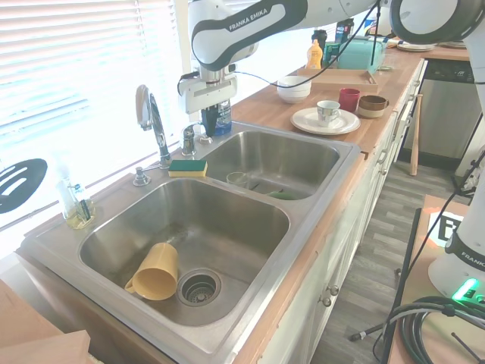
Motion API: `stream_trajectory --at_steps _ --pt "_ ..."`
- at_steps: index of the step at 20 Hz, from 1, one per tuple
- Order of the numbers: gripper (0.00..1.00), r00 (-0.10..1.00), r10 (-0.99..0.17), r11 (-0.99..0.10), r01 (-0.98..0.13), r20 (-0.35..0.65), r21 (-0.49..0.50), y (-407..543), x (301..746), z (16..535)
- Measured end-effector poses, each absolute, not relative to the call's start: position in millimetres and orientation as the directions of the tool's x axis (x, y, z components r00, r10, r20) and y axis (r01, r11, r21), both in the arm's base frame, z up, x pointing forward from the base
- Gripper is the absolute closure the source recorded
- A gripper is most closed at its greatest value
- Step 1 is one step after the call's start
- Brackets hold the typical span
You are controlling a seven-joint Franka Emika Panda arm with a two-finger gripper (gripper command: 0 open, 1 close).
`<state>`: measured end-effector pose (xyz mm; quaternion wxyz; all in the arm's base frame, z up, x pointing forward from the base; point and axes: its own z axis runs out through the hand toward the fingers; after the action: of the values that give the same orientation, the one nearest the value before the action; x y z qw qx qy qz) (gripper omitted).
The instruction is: Turn on the faucet
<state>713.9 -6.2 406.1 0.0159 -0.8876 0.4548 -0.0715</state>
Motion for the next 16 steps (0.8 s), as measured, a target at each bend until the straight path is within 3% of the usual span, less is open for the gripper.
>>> stream_trajectory --at_steps 11,16 --pt "1.00 0.504 -0.822 -0.566 -0.769 0.263 -0.296 -10.1 714.5 420.8" --pt "1.00 0.490 -0.823 -0.565 -0.755 0.287 -0.334 -9.7 704.1 430.9"
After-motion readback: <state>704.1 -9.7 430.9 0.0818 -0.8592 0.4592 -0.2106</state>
